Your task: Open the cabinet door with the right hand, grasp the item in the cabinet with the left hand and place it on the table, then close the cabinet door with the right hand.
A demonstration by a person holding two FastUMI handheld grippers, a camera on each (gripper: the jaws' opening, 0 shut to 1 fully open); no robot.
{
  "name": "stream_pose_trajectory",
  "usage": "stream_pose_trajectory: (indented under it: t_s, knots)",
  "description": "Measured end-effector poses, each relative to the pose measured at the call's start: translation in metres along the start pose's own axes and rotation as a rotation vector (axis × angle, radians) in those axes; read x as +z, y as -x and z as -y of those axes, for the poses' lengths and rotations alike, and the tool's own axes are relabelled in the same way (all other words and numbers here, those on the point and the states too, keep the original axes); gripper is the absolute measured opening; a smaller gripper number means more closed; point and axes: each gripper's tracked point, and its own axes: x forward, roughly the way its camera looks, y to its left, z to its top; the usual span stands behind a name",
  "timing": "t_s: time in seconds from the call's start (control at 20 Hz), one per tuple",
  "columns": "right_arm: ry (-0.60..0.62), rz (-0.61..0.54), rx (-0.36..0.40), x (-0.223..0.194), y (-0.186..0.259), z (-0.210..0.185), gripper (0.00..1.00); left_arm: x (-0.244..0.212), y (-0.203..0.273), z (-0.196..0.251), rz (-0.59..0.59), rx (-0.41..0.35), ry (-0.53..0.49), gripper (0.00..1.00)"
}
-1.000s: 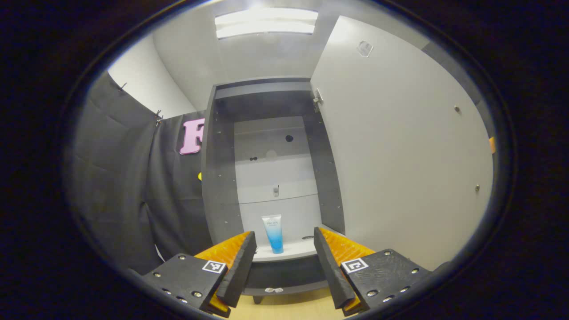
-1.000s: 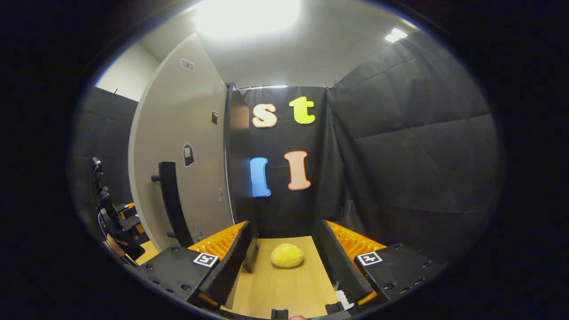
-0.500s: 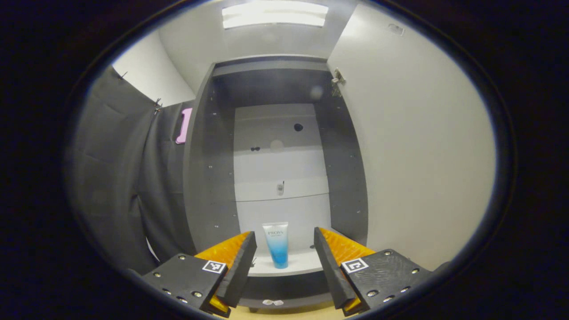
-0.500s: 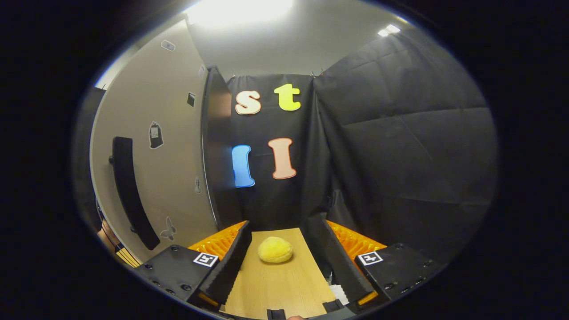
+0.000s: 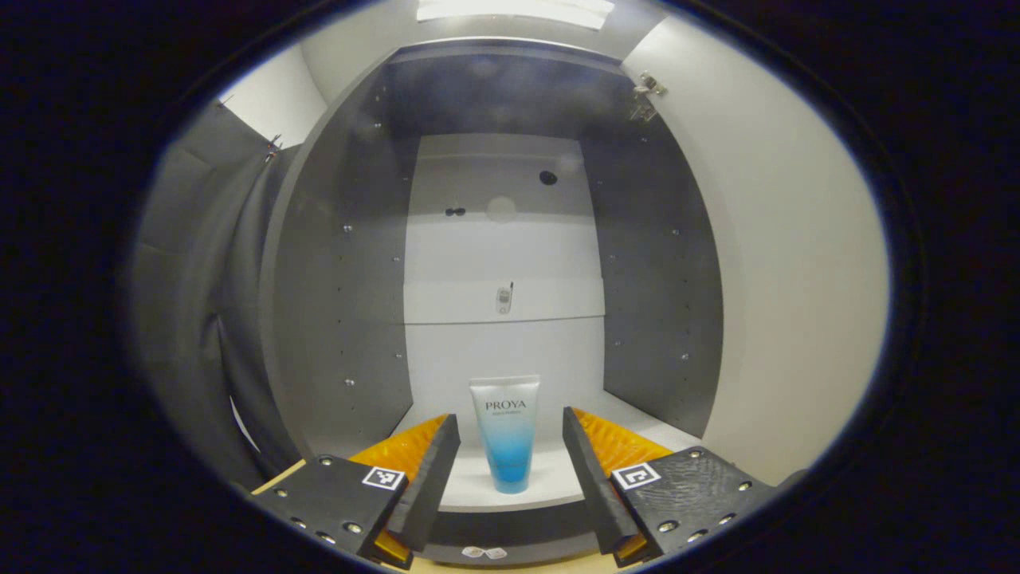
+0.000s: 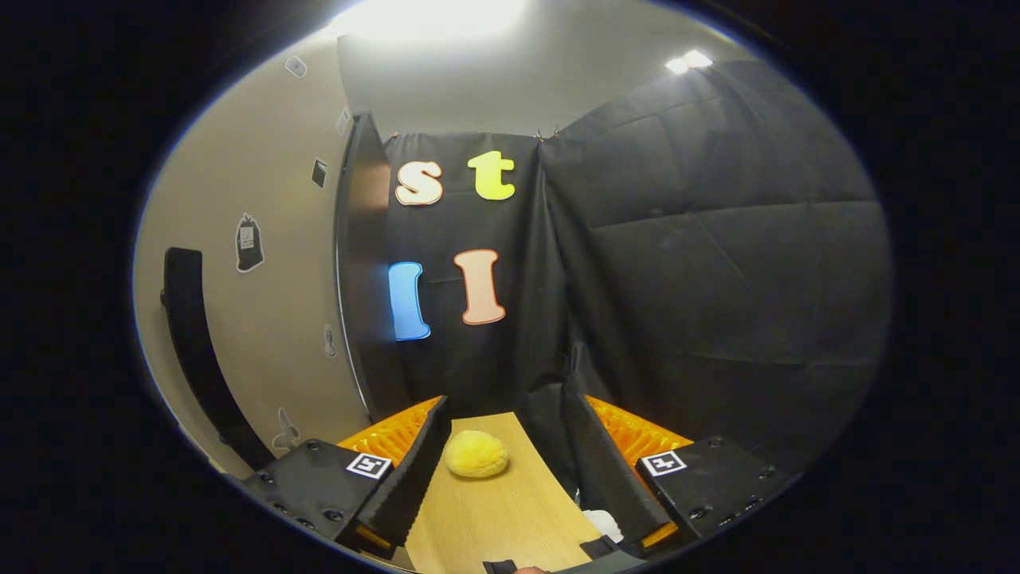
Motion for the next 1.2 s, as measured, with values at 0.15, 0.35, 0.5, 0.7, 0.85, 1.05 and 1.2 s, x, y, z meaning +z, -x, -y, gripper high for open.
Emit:
stream_pose_trajectory:
  t_s: [0.15,0.35,0.5,0.7,0.85,1.05,1.2]
  knots:
    - [0.012,-0.018,-0.012,-0.005,-0.005,-0.002,0.98,-0.01,-0.016,0.0,-0.023,-0.008,-0.01,0.79]
    - [0.028,-0.037,-0.022,-0.012,-0.014,-0.004,0.98,-0.021,-0.03,0.002,-0.037,-0.006,-0.002,0.76]
    - [0.043,-0.048,-0.03,-0.016,-0.019,-0.003,0.98,-0.027,-0.035,0.0,-0.049,0.006,-0.008,0.56]
    - [0.058,-0.047,-0.019,-0.017,-0.019,-0.005,0.98,-0.025,-0.031,0.0,-0.047,0.007,0.011,0.49]
    - [0.051,-0.043,-0.005,-0.017,-0.02,-0.004,0.98,-0.019,-0.026,-0.001,-0.027,0.013,0.012,0.49]
    - [0.027,-0.039,0.029,-0.015,-0.022,-0.006,0.98,-0.01,-0.02,-0.006,0.022,0.03,-0.009,0.49]
    - [0.037,-0.038,0.063,-0.015,-0.025,-0.008,0.98,-0.006,-0.012,-0.01,0.041,0.051,-0.007,0.5]
